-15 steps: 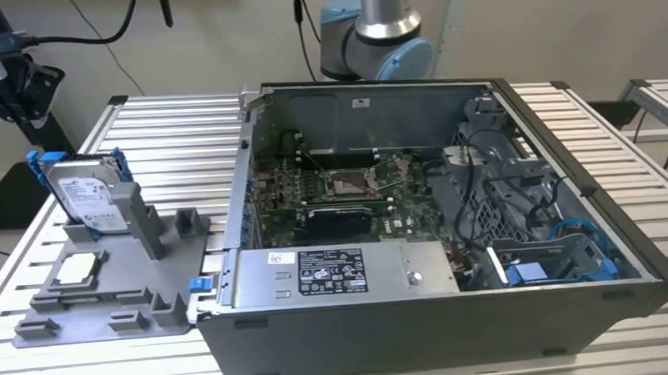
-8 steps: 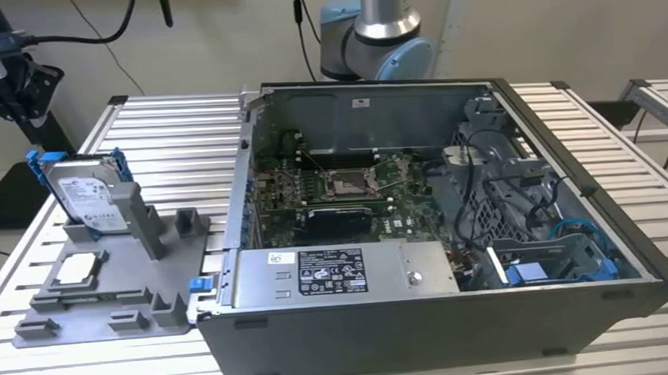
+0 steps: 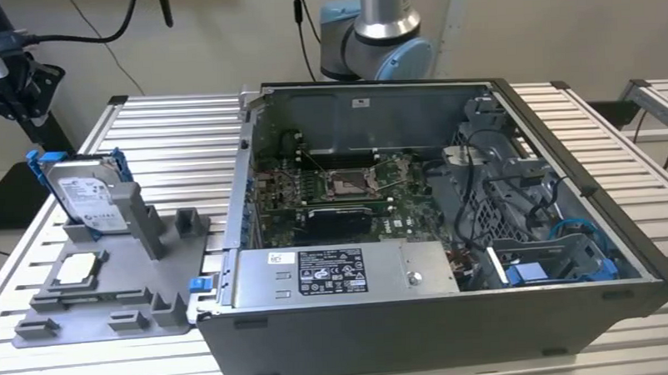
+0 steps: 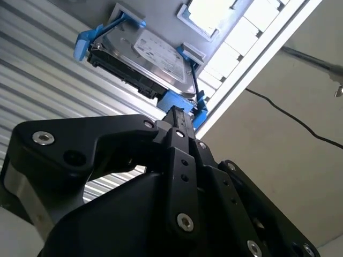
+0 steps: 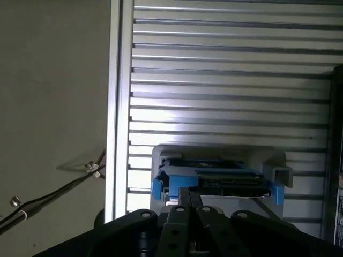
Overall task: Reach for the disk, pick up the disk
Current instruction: 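Reach for the disk, then pick up the disk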
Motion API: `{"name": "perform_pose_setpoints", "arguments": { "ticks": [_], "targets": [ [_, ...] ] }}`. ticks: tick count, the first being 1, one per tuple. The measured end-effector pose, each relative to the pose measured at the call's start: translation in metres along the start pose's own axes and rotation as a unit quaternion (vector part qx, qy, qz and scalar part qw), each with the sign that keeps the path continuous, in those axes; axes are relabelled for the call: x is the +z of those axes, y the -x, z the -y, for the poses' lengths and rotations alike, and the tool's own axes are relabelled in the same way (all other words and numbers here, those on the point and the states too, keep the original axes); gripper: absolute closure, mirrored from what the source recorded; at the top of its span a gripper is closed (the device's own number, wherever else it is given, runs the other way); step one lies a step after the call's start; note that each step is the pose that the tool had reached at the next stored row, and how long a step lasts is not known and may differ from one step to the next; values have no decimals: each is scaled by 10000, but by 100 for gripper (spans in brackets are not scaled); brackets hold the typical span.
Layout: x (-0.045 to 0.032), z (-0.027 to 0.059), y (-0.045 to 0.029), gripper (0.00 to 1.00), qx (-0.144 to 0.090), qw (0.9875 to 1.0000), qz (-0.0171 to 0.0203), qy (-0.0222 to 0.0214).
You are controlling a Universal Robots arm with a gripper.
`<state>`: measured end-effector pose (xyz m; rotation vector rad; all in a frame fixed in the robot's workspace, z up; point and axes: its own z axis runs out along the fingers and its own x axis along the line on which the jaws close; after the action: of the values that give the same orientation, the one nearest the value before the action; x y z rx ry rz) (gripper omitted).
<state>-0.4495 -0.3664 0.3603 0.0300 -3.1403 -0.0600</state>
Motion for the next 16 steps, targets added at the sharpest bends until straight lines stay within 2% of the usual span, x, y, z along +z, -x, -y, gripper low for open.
{"name": "perform_pose_setpoints", "arguments": {
  "ticks": [10, 16],
  "targets": [
    [0, -1, 0, 100, -42, 10000, -1, -1],
    [0, -1, -2, 100, -296, 9996, -11, -1]
  ]
}}
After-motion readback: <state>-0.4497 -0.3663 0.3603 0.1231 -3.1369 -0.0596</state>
